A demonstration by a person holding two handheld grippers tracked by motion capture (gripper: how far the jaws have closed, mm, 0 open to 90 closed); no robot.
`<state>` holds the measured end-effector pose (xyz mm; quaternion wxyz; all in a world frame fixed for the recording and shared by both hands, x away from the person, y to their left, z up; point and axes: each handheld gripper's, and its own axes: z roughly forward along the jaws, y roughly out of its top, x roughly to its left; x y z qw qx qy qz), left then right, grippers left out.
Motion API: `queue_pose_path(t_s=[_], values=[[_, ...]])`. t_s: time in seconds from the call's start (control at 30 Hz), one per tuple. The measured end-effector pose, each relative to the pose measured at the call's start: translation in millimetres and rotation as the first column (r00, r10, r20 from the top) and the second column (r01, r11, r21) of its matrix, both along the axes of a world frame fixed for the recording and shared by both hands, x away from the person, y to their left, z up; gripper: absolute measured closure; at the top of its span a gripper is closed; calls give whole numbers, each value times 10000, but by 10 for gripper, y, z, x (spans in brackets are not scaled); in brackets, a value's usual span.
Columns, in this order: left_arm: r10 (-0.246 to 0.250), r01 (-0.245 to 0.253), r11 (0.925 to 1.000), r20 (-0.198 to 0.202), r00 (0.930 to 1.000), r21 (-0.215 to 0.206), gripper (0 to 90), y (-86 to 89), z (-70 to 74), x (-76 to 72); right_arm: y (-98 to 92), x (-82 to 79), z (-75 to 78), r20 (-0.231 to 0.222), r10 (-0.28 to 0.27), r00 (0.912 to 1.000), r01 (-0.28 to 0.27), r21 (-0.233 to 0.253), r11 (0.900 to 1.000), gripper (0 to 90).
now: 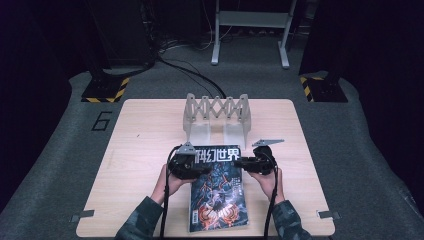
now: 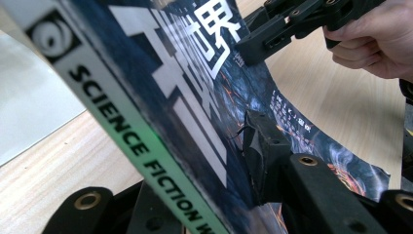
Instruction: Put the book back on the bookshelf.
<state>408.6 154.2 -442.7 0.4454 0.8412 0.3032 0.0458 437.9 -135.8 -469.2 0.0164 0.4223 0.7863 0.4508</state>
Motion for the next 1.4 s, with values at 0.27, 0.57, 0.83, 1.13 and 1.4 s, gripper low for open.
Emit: queue_pose_path(t_s=[0.27, 0.57, 0.83, 1.13, 1.4], values=[[-28, 28, 10000, 96, 9999, -26, 719, -6, 107, 10, -24, -58, 175, 532, -185, 9984, 185, 11, 9998, 728], [-76, 77, 9999, 107, 9999, -106, 724, 8, 183, 24, -32, -101, 306, 893, -261, 9957, 258, 44, 9997, 749], [-101, 106, 9997, 203, 9997, -235, 733, 17, 252, 23, -35, -126, 403, 1314, -304, 9909, 300, 52, 9995, 762], [-38, 48, 9994, 296, 9996, -338, 744, 39, 307, 26, -17, -153, 513, 1693, -328, 9850, 343, -63, 9994, 770], [-118, 135, 9993, 489, 9987, -349, 746, 60, 362, 35, 4, -166, 611, 1956, -349, 9801, 373, -88, 9993, 780]])
